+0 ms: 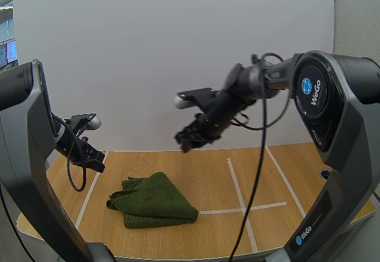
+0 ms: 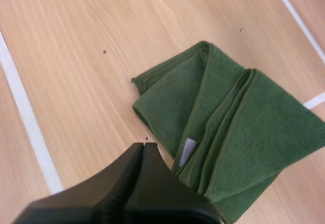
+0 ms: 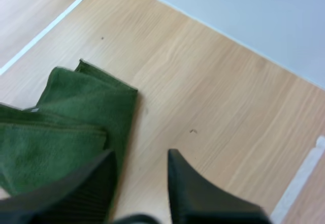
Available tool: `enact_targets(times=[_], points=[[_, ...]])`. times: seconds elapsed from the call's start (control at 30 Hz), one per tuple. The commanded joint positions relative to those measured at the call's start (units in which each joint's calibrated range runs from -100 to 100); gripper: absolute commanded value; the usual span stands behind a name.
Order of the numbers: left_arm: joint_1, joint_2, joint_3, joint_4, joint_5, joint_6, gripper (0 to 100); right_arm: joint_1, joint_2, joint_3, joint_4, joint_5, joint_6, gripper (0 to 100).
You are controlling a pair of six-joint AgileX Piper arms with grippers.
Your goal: Fold the towel
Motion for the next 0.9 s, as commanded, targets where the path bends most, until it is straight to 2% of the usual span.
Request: enact_targets(times=[0.0, 0.07, 0.1, 0.33, 0.53, 0.87], points=[[-0.1, -0.6, -0.4, -3.8, 2.7, -2.1, 0, -4.5, 0.0, 8.6, 10.2, 4.4, -13.1, 23], [-0.1, -0.6, -0.4, -3.5, 2.7, -2.8, 0, -4.5, 0.8, 10.5, 11.0, 3.6, -14.4, 4], [-0.1, -0.6, -0.4, -3.5, 2.7, -2.9, 0, -4.5, 1.1, 11.2, 11.0, 3.0, -14.7, 0], [-0.1, -0.6, 0.0, -2.9, 2.7, -3.8, 0, -4.5, 8.0, 13.7, 11.9, -1.9, -16.2, 0], [-0.1, -0.6, 0.5, -2.9, 2.7, -3.8, 0, -4.5, 12.1, 13.7, 17.5, 3.5, -19.7, 0], [-0.1, -0.6, 0.5, -2.7, 2.7, -3.8, 0, -4.5, 13.3, 13.7, 17.9, 12.5, -20.2, 0]])
